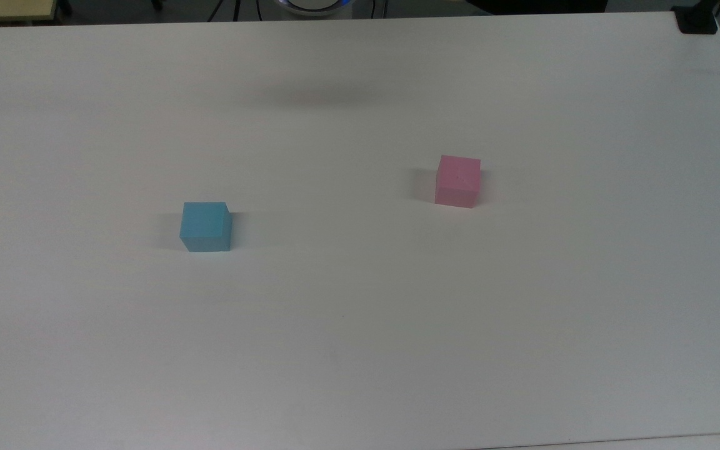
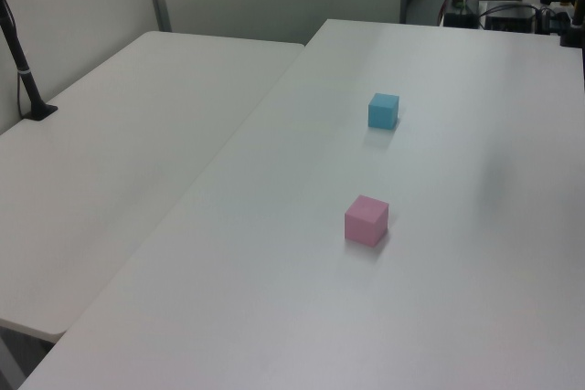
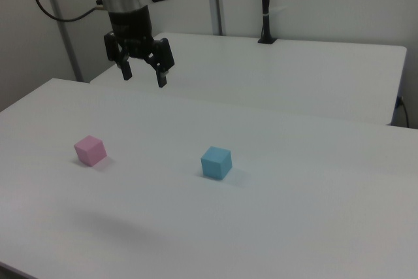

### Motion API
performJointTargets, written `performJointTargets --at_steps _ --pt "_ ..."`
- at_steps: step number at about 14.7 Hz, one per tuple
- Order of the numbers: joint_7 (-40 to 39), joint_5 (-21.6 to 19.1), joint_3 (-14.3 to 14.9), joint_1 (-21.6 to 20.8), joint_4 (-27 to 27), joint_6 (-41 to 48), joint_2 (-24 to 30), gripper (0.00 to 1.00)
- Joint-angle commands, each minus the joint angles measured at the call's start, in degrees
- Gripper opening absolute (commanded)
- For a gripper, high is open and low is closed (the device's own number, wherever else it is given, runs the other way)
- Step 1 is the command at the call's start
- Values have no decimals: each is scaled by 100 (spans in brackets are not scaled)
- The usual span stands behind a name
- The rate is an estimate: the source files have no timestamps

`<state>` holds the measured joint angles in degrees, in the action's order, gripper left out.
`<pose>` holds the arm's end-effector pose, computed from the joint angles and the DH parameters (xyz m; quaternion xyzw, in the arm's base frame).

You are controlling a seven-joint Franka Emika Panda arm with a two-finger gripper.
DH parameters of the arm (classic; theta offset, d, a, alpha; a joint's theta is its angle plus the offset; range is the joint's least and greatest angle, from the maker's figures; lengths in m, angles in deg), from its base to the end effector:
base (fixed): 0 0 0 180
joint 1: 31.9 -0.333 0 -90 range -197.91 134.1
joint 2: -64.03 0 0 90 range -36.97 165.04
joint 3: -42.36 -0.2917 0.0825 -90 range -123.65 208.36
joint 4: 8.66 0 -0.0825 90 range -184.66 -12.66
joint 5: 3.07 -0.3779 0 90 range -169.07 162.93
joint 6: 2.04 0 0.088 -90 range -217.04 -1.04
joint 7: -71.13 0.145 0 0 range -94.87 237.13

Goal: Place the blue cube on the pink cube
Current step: 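Move the open gripper over the light-blue cube and lower it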

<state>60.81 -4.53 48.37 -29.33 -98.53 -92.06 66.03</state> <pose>0.5346 -0.0778 0.5822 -0.9996 -0.0154 -0.0208 0.0113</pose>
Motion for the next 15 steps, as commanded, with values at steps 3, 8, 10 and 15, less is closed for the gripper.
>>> performJointTargets --at_steps 3,8,10,15 --pt "276 76 32 6 66 -735 -522 100" --pt "337 -47 41 6 866 -832 -1709 100" --pt "660 -30 49 -11 936 -1130 -2078 100" --pt "768 216 49 -47 893 -1536 -2484 100"
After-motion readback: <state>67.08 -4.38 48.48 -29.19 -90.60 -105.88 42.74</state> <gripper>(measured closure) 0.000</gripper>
